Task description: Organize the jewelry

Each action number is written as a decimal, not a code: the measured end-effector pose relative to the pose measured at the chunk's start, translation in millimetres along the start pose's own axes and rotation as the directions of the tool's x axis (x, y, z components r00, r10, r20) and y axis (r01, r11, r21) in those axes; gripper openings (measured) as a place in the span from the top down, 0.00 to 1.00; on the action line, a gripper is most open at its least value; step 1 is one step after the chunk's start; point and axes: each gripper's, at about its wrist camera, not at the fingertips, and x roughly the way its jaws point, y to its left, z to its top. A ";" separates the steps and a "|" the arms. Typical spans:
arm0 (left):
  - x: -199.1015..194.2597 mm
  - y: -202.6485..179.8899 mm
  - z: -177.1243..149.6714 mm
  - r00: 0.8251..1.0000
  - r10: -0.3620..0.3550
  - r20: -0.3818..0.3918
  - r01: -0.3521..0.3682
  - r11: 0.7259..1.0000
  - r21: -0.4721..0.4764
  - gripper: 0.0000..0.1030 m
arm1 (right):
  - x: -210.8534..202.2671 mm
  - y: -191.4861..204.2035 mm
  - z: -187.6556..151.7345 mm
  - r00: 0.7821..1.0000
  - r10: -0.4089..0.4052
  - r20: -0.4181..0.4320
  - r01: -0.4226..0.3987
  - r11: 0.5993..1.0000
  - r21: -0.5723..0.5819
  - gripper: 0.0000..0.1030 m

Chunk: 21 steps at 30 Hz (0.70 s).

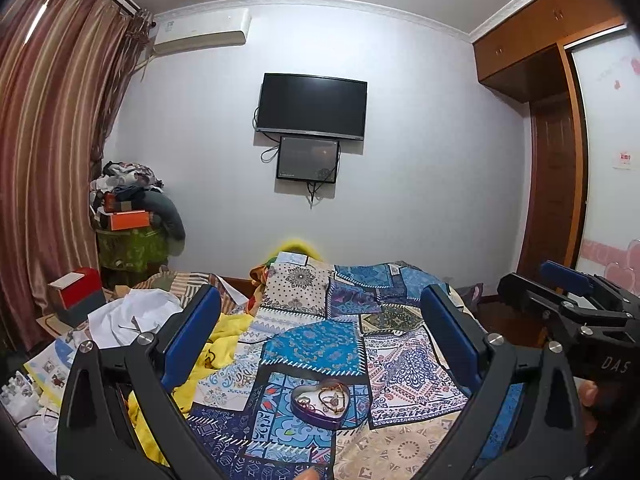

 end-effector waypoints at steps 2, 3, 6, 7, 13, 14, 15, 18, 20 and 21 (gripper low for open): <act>0.9 -0.5 -0.6 1.000 -0.003 -0.003 0.003 1.000 0.001 0.03 | 0.1 -0.2 0.0 1.000 0.000 -0.001 0.000 1.000 0.001 0.09; 1.2 -0.7 -0.9 1.000 -0.005 -0.006 0.005 1.000 0.001 0.03 | 0.5 -0.2 0.4 1.000 -0.001 -0.002 0.001 1.000 0.003 0.09; 2.0 -1.0 -1.6 1.000 -0.009 -0.009 0.009 1.000 0.001 0.03 | 0.8 -1.5 -0.7 1.000 -0.002 -0.003 0.002 1.000 0.008 0.09; 2.0 -1.2 -1.7 1.000 -0.008 -0.009 0.008 1.000 0.001 0.03 | 0.6 -1.2 -0.5 1.000 -0.003 -0.003 0.003 1.000 0.009 0.09; 3.6 -2.3 -1.1 1.000 -0.007 -0.012 0.007 1.000 0.006 0.03 | 2.3 -1.6 0.9 1.000 -0.005 -0.007 0.005 1.000 0.012 0.09; 3.7 -2.3 -1.3 1.000 -0.006 -0.011 0.006 1.000 0.007 0.03 | 2.4 -1.5 1.0 1.000 -0.005 -0.008 0.005 1.000 0.012 0.09; 3.8 -2.1 -1.4 1.000 -0.006 -0.011 0.006 1.000 0.007 0.03 | 2.4 -1.5 1.0 1.000 -0.005 -0.008 0.005 1.000 0.011 0.09; 4.6 -1.6 -1.7 1.000 -0.005 -0.009 0.005 1.000 0.006 0.03 | 1.7 -0.8 0.3 1.000 -0.008 -0.008 0.008 1.000 0.010 0.09; 4.8 -1.1 -1.9 1.000 -0.007 -0.009 0.007 1.000 0.004 0.03 | 1.6 -0.5 0.4 1.000 -0.009 -0.010 0.009 1.000 0.008 0.09; 5.2 -1.5 -1.9 1.000 -0.007 -0.010 0.007 1.000 0.004 0.03 | 2.0 -0.3 0.4 1.000 -0.009 -0.012 0.009 1.000 0.007 0.09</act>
